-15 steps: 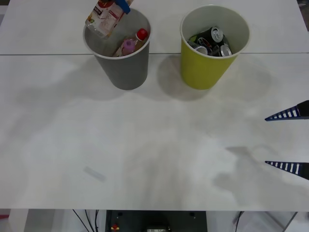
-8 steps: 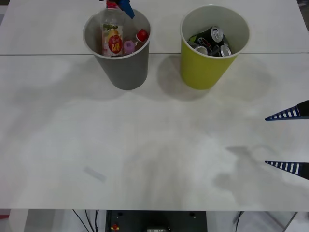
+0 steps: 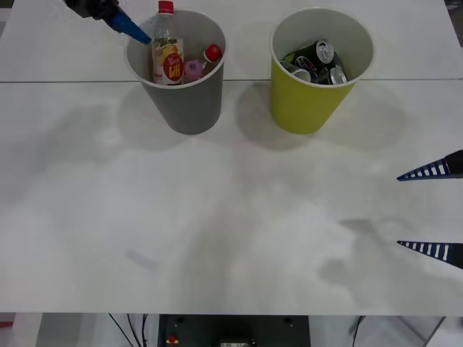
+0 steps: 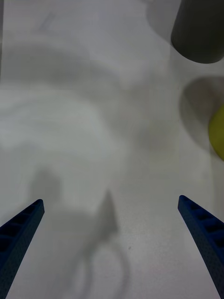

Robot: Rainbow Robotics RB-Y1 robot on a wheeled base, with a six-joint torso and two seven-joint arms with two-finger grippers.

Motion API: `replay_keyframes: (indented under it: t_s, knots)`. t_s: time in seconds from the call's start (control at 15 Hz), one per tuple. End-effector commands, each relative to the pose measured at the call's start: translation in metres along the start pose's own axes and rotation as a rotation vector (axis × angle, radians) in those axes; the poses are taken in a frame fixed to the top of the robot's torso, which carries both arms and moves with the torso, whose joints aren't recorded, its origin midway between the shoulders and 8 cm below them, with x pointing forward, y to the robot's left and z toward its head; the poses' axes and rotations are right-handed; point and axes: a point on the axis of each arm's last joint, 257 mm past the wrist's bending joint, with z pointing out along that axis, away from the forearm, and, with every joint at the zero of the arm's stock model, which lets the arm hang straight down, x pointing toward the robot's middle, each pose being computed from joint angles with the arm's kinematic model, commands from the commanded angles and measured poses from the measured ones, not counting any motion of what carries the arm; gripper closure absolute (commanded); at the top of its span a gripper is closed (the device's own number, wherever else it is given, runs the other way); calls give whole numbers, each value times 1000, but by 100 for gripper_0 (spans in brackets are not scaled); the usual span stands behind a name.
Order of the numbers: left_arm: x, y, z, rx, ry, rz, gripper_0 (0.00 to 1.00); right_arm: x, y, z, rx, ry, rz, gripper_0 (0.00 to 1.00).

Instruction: Put the can into the green bin and the plastic bottle into the gray bin

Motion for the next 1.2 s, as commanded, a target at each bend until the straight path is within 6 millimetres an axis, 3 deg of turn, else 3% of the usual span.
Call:
replay_keyframes:
  t_s: [0.07,0.67,0.93,1.2]
  knots:
    - [45,2,-18,40,-32,77,0,0,0,0,0,0,0,0]
    - [179,-48,-40,55,-93,291,0,0,0,0,0,0,0,0]
    - [212,-74,-37,84,-115,376,0,0,0,0,0,0,0,0]
    - [226,-102,-29,95,-214,391,0,0,0,0,0,0,0,0]
